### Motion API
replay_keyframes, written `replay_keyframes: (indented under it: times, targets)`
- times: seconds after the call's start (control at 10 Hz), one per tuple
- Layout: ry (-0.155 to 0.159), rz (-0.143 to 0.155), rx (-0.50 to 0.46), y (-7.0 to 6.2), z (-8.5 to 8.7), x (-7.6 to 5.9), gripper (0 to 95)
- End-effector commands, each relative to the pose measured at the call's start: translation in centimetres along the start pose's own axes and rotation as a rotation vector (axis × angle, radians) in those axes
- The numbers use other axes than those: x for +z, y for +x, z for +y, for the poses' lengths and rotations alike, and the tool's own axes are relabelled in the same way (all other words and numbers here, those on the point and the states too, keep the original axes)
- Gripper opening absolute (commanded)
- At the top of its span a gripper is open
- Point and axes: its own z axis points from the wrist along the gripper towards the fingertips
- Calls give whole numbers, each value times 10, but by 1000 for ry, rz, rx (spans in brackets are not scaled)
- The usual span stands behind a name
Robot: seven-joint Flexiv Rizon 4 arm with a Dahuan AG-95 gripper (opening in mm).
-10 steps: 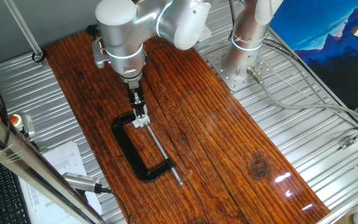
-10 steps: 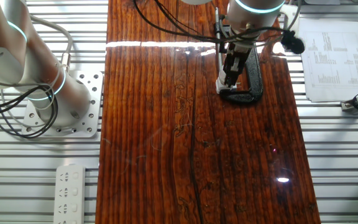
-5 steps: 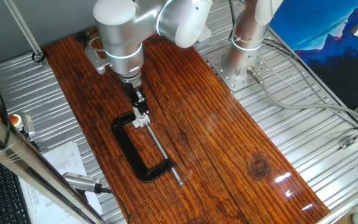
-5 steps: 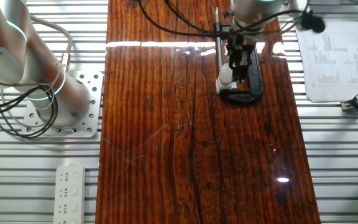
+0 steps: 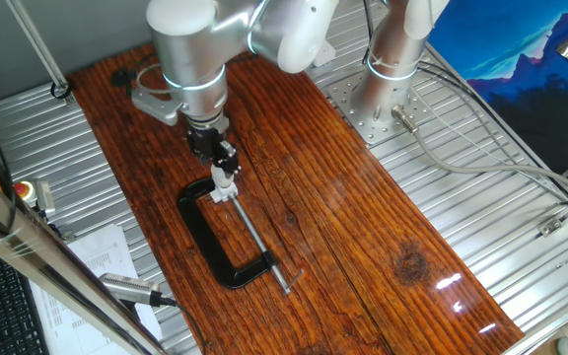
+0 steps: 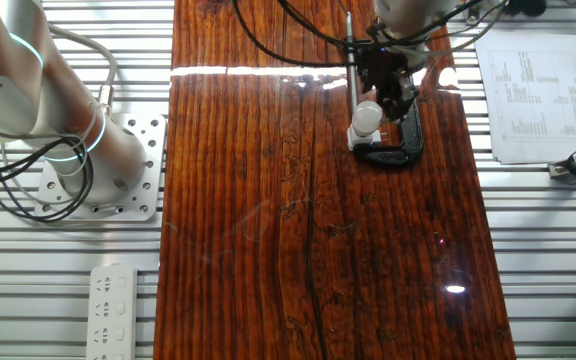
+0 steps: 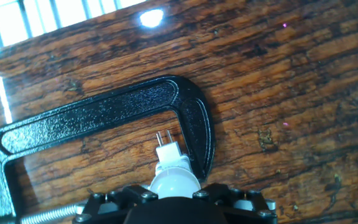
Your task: Install the light bulb by rotating it
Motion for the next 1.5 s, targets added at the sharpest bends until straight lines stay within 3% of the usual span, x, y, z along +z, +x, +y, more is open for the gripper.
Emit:
replay_keyframes:
  times: [0.1, 0.3, 0.4, 0.7, 0.8, 1.0, 1.1, 1.2, 1.5]
  targets:
    - [-57, -17, -609, -7, 10, -2, 570]
    - [-45, -2, -821, -8, 12, -2, 570]
    - [-35, 19, -966, -8, 12, -2, 570]
    - [-65, 71, -1190, -8, 12, -2, 570]
    - [-59, 97, -1296, -8, 12, -2, 570]
    - [-66, 97, -1452, -8, 12, -1, 570]
    - [-73, 98, -1490, -8, 12, -1, 570]
    - [-82, 99, -1528, -7, 12, -1, 760]
    - [-80, 103, -1599, -1, 12, 3, 760]
